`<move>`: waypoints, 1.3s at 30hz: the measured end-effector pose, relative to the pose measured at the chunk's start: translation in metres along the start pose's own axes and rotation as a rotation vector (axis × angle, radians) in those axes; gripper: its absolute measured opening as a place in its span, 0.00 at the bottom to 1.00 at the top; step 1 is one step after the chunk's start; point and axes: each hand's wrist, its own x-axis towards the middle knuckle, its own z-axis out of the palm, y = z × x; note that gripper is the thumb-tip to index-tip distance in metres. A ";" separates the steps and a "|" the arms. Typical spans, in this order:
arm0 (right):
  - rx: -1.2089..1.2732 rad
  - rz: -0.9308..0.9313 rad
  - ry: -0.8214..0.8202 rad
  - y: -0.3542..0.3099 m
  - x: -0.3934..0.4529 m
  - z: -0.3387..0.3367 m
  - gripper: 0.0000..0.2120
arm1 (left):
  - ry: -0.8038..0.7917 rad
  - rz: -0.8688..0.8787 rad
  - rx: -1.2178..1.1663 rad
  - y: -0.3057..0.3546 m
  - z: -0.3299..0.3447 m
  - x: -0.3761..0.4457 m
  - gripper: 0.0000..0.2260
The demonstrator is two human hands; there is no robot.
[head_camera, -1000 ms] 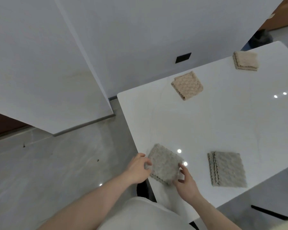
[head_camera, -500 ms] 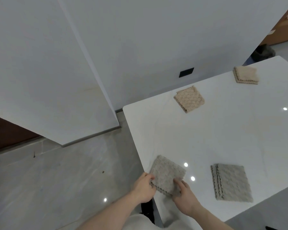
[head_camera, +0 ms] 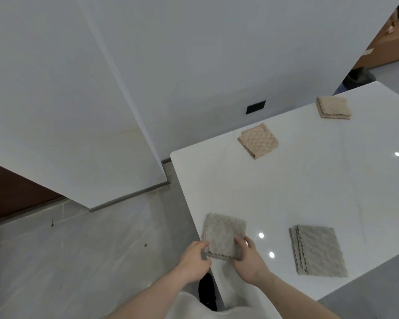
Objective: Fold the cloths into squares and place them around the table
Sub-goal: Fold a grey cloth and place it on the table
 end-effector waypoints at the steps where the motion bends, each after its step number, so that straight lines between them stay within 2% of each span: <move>1: -0.054 -0.014 0.023 0.004 -0.003 0.003 0.33 | 0.034 0.005 0.001 -0.001 0.000 -0.001 0.26; 6: -0.350 -0.164 0.125 0.024 -0.008 0.013 0.38 | 0.186 0.143 0.132 0.001 -0.007 -0.001 0.29; 11: -0.518 -0.166 0.186 0.020 0.006 0.017 0.37 | 0.057 0.214 0.423 0.000 -0.016 0.005 0.35; 17: -0.532 -0.113 0.164 0.025 0.021 0.034 0.34 | -0.112 0.232 0.625 -0.012 -0.006 0.010 0.43; 22: -0.614 -0.140 0.140 0.024 0.041 0.028 0.33 | -0.134 0.176 0.606 -0.009 0.000 0.012 0.43; 26: -0.658 -0.164 0.127 0.018 0.059 0.018 0.39 | -0.113 0.149 0.542 -0.006 -0.002 0.011 0.43; 31: -0.502 -0.184 0.167 0.018 0.039 0.020 0.35 | 0.112 0.243 0.464 -0.007 0.003 0.012 0.36; 35: -0.499 -0.227 0.162 0.034 0.012 0.033 0.39 | 0.108 0.302 0.564 0.002 0.008 0.027 0.35; 39: -0.531 -0.213 0.133 0.041 0.000 0.031 0.40 | 0.062 0.258 0.771 0.004 0.005 0.050 0.35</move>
